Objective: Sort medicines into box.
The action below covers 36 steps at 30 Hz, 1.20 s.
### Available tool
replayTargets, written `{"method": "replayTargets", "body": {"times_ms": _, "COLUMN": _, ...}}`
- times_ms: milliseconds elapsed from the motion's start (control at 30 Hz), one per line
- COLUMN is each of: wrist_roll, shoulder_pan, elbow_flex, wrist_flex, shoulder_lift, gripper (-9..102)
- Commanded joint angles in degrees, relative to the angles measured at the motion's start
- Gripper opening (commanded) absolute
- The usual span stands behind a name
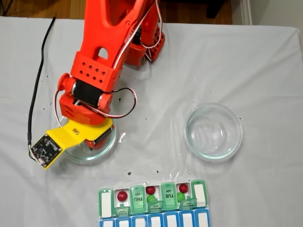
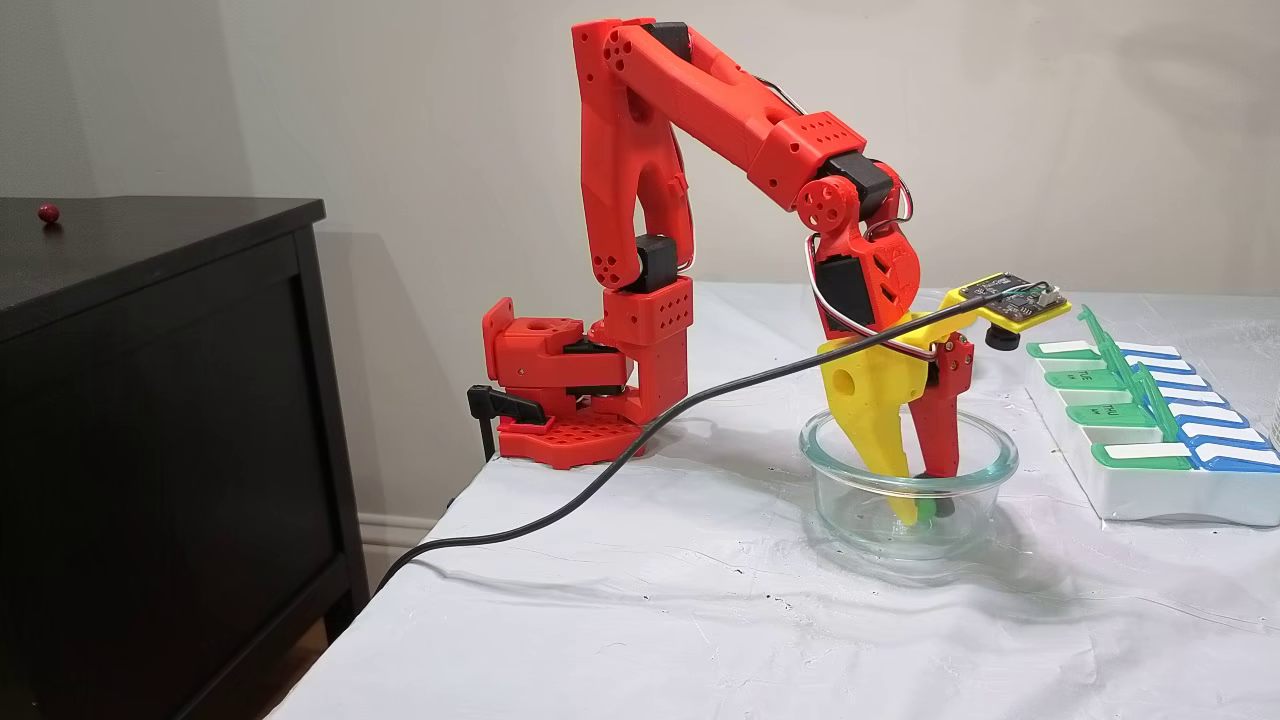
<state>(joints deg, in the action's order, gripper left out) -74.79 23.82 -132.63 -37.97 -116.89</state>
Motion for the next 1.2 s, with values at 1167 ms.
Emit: {"method": "replayTargets", "body": {"times_ms": 1167, "wrist_roll": 51.86, "shoulder_pan": -17.67, "elbow_flex": 32.26, "wrist_flex": 6.33, "shoulder_lift": 10.72, "gripper": 0}}
